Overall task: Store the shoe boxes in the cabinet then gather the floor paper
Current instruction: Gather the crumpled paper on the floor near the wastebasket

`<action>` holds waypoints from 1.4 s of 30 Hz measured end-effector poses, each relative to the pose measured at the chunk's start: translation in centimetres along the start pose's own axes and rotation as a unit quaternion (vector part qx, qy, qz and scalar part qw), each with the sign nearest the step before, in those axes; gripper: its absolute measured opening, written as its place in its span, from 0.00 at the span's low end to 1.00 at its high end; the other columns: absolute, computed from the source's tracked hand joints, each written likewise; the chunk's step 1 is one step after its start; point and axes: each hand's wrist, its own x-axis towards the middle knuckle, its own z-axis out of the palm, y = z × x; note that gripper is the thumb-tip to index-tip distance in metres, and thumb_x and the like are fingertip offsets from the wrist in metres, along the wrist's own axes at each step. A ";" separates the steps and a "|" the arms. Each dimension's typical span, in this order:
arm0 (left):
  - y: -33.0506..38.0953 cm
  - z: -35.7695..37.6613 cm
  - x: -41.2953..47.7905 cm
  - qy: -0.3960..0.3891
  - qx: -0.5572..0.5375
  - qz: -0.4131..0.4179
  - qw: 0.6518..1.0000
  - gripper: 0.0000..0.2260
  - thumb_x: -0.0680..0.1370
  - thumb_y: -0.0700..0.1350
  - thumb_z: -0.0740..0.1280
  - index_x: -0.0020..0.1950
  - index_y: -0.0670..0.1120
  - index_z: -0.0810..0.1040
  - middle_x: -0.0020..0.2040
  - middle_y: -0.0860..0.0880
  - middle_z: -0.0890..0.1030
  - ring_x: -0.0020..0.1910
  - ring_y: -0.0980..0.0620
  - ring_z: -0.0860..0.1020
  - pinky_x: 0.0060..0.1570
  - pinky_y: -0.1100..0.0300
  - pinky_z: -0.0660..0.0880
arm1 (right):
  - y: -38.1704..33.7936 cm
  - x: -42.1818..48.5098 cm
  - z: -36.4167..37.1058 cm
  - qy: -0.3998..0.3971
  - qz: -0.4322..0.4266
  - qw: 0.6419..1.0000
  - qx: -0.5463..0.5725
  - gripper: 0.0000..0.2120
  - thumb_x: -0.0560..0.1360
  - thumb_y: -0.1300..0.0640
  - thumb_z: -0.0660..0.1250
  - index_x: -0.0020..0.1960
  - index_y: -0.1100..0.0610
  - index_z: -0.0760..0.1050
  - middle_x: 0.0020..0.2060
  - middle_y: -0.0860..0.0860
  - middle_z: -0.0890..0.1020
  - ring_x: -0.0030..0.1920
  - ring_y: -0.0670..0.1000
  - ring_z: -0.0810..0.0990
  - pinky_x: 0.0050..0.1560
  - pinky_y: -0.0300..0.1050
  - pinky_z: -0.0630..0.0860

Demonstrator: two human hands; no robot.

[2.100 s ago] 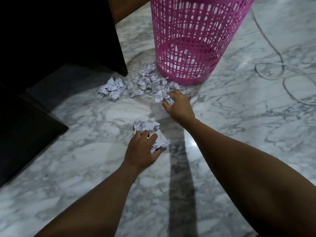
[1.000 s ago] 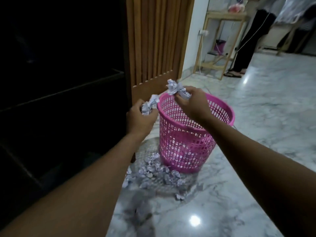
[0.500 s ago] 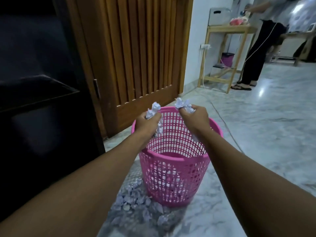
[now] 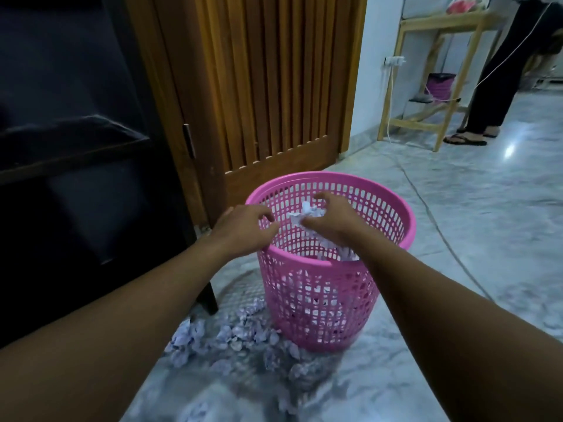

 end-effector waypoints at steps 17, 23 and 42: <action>-8.8 3.0 -5.2 0.049 -0.176 0.038 0.983 0.19 0.85 0.48 0.54 0.77 0.53 0.65 0.77 0.49 0.65 0.76 0.49 0.64 0.73 0.53 0.64 | -3.0 -9.5 11.5 0.275 -0.177 0.904 -0.277 0.11 0.78 0.57 0.63 0.58 0.53 0.80 0.56 0.51 0.82 0.56 0.54 0.79 0.66 0.59 0.69; -16.0 6.9 -7.8 -0.025 -0.143 -0.079 0.986 0.20 0.83 0.52 0.59 0.74 0.51 0.68 0.70 0.44 0.74 0.67 0.42 0.73 0.65 0.49 0.72 | 2.8 -13.4 19.9 0.290 -0.183 0.908 -0.242 0.15 0.70 0.56 0.65 0.55 0.53 0.81 0.58 0.54 0.80 0.59 0.56 0.76 0.66 0.60 0.68; -22.5 17.4 -22.8 -0.105 0.020 -0.082 0.991 0.55 0.59 0.82 0.60 0.78 0.63 0.39 0.77 0.49 0.26 0.76 0.50 0.28 0.77 0.43 0.42 | 17.5 -16.4 30.0 0.041 0.012 0.967 -0.252 0.47 0.75 0.30 0.56 0.80 0.57 0.45 0.79 0.59 0.51 0.79 0.59 0.47 0.76 0.64 0.49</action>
